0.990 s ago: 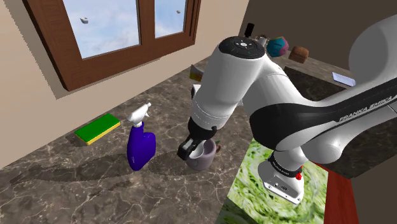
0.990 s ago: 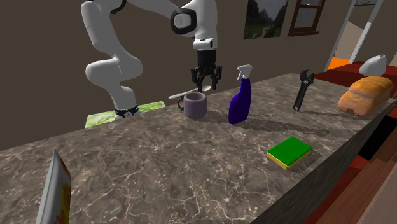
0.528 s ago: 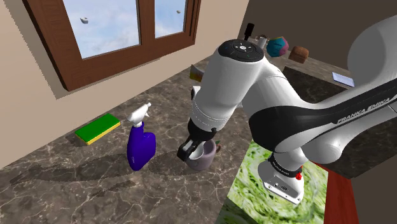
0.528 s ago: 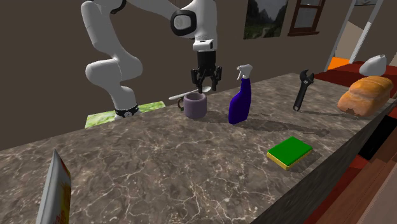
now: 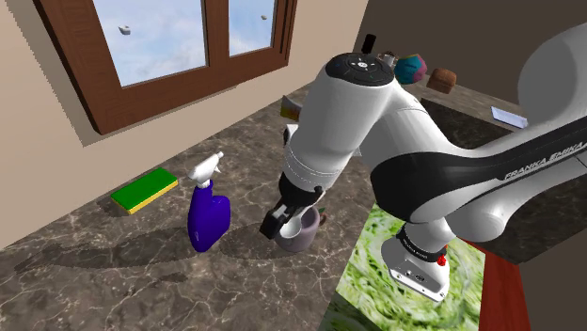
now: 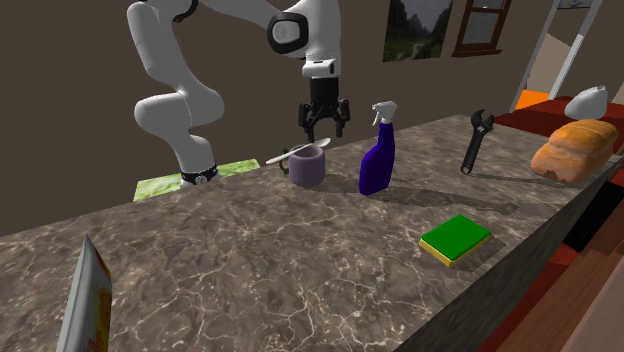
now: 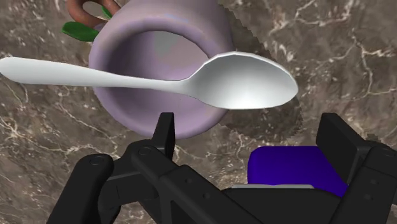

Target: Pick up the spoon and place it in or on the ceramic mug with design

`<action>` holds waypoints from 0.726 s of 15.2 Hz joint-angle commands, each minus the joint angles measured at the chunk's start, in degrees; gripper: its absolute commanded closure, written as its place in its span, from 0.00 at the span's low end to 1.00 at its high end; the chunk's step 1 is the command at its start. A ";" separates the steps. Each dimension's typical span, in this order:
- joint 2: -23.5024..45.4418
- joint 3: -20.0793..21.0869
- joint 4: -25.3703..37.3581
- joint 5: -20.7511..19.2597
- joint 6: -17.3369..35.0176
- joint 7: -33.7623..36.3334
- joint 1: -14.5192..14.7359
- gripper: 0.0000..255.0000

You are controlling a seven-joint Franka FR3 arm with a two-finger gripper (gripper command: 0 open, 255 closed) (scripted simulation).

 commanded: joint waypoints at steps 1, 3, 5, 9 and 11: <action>-1.28 -0.54 1.99 0.36 -3.22 -0.31 0.32 0.00; -2.68 -1.21 4.36 0.69 -6.91 -0.67 0.65 0.00; -2.69 -1.21 4.35 0.69 -6.91 -0.67 0.66 0.00; -2.68 -1.21 4.36 0.68 -6.91 -0.67 0.65 0.00; -2.68 -1.21 4.36 0.68 -6.91 -0.67 0.65 0.00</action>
